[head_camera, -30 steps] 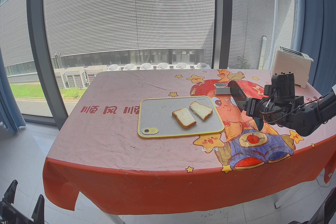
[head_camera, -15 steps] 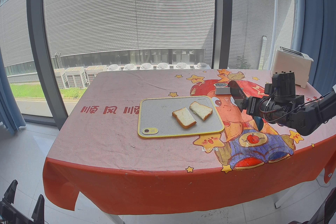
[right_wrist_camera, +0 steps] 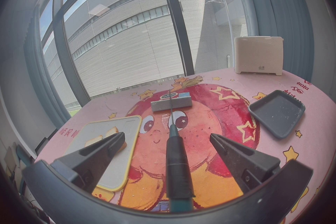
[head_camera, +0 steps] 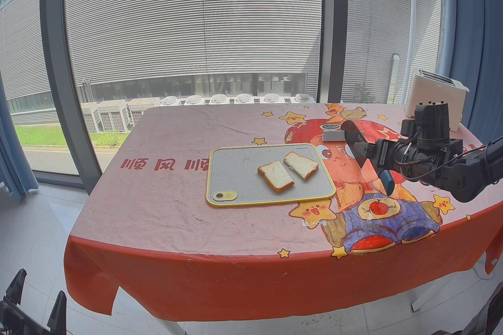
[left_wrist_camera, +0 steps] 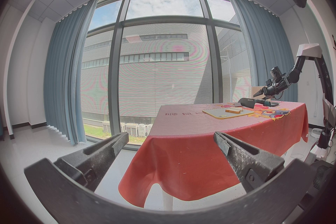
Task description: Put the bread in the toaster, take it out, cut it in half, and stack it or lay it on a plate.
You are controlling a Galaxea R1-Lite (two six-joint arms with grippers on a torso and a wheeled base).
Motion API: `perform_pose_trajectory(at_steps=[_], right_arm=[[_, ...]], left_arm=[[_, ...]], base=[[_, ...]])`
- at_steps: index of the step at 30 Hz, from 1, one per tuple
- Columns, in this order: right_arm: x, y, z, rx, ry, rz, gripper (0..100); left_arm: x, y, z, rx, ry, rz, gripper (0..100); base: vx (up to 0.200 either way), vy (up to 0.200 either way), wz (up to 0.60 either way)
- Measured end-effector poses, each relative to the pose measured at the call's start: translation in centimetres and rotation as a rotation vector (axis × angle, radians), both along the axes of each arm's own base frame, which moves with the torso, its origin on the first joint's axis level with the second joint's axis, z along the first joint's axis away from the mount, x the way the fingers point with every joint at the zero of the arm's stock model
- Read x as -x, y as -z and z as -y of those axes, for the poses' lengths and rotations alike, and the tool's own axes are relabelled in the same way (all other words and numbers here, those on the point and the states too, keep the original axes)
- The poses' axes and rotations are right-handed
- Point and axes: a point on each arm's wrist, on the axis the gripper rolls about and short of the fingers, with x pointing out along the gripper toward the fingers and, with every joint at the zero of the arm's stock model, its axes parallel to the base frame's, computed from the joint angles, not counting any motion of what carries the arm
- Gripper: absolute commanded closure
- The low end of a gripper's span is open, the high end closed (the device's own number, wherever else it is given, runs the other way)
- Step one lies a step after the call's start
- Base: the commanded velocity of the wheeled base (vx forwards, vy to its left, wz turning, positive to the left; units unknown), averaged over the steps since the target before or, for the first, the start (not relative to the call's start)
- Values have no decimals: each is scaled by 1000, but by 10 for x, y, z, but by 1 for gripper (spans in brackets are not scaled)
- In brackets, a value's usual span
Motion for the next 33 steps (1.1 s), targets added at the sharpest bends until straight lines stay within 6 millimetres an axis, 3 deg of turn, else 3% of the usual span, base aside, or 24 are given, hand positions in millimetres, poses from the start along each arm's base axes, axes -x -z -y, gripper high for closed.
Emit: perform_pose_trajectory(at_steps=[16,26,33], right_arm=[[25,-44,7,-35,-6,119,0],[51,-58,-7,-41,-79,157,0],[57,-57,-8,-14,-100,166,0]], left_arm=[[0,0,0,0,0,0,0],[0,0,0,0,0,0,0],[0,0,0,0,0,0,0]], base=[[0,0,0],[0,0,0],[0,0,0]])
